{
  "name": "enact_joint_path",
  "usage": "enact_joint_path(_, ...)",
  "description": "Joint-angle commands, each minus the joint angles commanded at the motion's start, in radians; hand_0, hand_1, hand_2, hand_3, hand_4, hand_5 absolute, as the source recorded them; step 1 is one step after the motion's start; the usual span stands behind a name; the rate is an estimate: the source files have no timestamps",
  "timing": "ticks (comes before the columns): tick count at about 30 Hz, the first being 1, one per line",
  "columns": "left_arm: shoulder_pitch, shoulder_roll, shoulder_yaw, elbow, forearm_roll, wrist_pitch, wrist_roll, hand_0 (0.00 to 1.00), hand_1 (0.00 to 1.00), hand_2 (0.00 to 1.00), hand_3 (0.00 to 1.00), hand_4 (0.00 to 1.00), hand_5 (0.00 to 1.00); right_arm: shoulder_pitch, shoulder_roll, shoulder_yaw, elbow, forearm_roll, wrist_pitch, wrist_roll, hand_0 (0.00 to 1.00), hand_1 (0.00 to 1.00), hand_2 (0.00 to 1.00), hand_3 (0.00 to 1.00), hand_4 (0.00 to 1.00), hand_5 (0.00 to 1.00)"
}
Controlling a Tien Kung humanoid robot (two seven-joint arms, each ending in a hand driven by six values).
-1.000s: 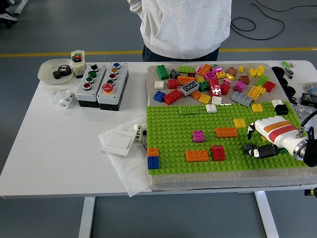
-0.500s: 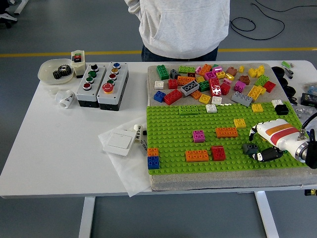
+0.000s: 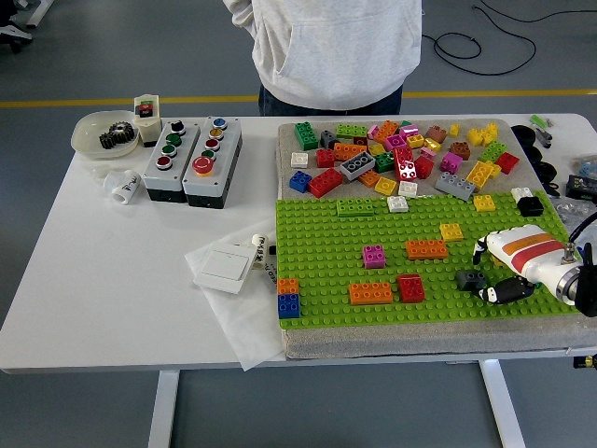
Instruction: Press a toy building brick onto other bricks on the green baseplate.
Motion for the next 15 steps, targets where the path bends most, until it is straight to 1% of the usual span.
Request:
enact_joint_path(1,0.0,0.0,0.0,0.0,0.0,0.0,0.0,0.76,0.765,0.787,0.589,0.615,0.631,0.001,0.0,-0.002,0.0,0.001,-0.001,0.001,0.58,0.643,0.702,0.563,0.849,0.436)
enact_joint_path(2,0.0,0.0,0.001,0.0,0.0,0.0,0.0,0.76,0.765,0.787,0.589,0.615,0.631,0.001,-0.001,-0.003,0.001,0.001,-0.001,0.002,0.551,0.623,0.642,0.528,0.834,0.421)
enact_joint_path(7,0.0,0.001,0.005,0.0,-0.004,0.0,0.001,0.76,0.765,0.787,0.589,0.615,0.631,0.003,0.0,-0.01,0.002,-0.001,-0.009,0.005,0.551,0.623,0.642,0.528,0.834,0.421)
enact_joint_path(8,0.0,0.001,0.005,0.0,-0.004,0.0,0.001,0.76,0.765,0.786,0.589,0.615,0.631,0.004,0.0,-0.011,0.002,-0.002,-0.01,0.005,0.519,0.571,0.618,0.502,0.805,0.437)
enact_joint_path(13,0.0,0.001,0.002,0.0,0.0,0.001,0.002,0.76,0.765,0.786,0.589,0.615,0.631,0.006,0.002,-0.016,0.001,-0.009,-0.013,0.005,0.519,0.571,0.618,0.502,0.805,0.437)
enact_joint_path(14,0.001,0.001,0.001,0.0,0.001,0.001,0.002,0.76,0.764,0.786,0.588,0.614,0.63,0.006,0.002,-0.017,0.001,-0.011,-0.013,0.005,0.49,0.529,0.588,0.489,0.758,0.455)
enact_joint_path(15,0.001,0.001,0.0,0.0,0.003,0.001,0.002,0.76,0.764,0.786,0.588,0.614,0.63,0.006,0.002,-0.017,0.002,-0.012,-0.015,0.005,0.49,0.529,0.588,0.489,0.758,0.455)
